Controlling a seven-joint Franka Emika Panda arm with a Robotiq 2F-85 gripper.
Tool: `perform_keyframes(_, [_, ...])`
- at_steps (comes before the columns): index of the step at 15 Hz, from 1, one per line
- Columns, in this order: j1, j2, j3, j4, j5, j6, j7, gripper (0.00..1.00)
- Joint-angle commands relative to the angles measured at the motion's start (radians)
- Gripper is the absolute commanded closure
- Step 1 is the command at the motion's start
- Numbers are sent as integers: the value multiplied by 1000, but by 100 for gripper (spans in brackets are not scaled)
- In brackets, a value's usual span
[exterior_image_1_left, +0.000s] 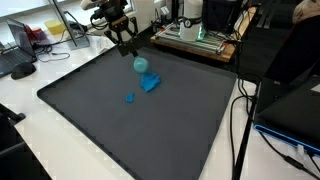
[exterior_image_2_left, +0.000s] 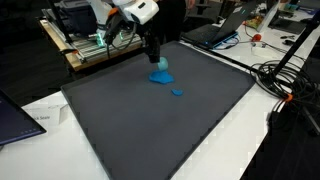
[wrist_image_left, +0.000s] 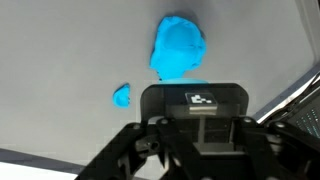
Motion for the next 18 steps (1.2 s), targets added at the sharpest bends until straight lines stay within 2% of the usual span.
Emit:
perform_keyframes(1, [-41, 13, -1, 39, 96, -53, -105, 79])
perform_keyframes(4, [-55, 23, -8, 47, 134, -38, -121, 79])
perform_keyframes(9, [-63, 39, -25, 56, 157, -9, -49, 79])
perform_keyframes(18, [-60, 64, -39, 56, 106, 47, 249, 79])
